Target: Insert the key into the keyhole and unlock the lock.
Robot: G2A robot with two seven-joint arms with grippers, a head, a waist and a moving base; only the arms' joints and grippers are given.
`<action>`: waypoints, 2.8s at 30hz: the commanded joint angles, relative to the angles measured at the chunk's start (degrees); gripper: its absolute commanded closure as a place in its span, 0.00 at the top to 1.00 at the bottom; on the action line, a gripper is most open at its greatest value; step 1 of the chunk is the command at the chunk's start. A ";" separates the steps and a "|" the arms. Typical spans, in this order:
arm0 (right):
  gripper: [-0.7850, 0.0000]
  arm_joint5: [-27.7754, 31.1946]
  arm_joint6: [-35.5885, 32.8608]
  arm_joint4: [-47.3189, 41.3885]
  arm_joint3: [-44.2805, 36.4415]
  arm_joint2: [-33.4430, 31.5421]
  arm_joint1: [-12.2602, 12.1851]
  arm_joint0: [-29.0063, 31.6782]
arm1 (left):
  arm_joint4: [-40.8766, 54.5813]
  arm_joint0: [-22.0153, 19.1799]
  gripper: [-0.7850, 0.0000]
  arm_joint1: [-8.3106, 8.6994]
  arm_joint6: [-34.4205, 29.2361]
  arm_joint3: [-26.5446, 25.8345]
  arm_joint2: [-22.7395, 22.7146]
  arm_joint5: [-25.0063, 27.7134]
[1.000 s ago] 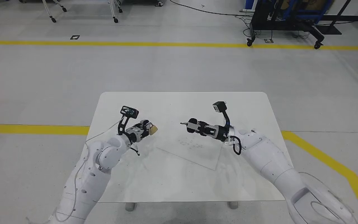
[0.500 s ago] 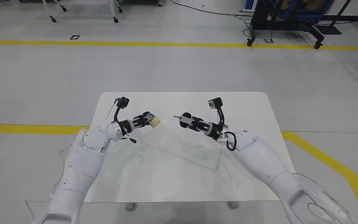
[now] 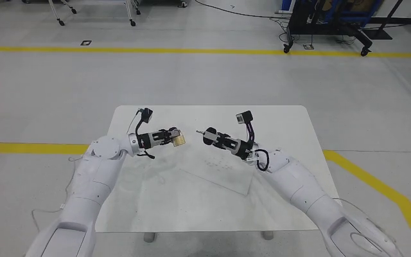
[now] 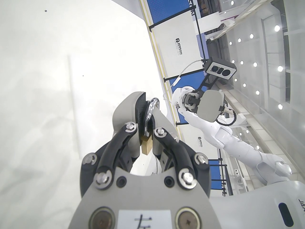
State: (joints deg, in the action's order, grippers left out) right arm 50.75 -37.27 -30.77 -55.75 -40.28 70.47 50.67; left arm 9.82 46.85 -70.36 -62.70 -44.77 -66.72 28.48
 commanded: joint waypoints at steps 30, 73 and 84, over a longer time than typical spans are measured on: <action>0.00 -6.48 23.92 40.40 -8.95 -3.42 0.69 1.71 | 11.61 -3.33 0.00 -2.42 -12.12 6.61 5.20 -33.81; 0.00 -28.38 2.56 130.61 -44.98 1.94 -1.18 11.62 | 13.68 -11.40 0.00 -6.28 -13.09 20.74 11.80 -47.85; 0.00 -31.56 -1.82 135.67 -43.39 4.34 0.78 10.75 | 13.34 -11.76 0.00 -6.47 -13.35 21.41 12.18 -47.82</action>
State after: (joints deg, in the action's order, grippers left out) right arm 19.41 -38.76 104.55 -99.25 -36.00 71.12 61.41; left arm 23.20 35.11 -76.82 -76.00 -23.44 -54.57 -19.27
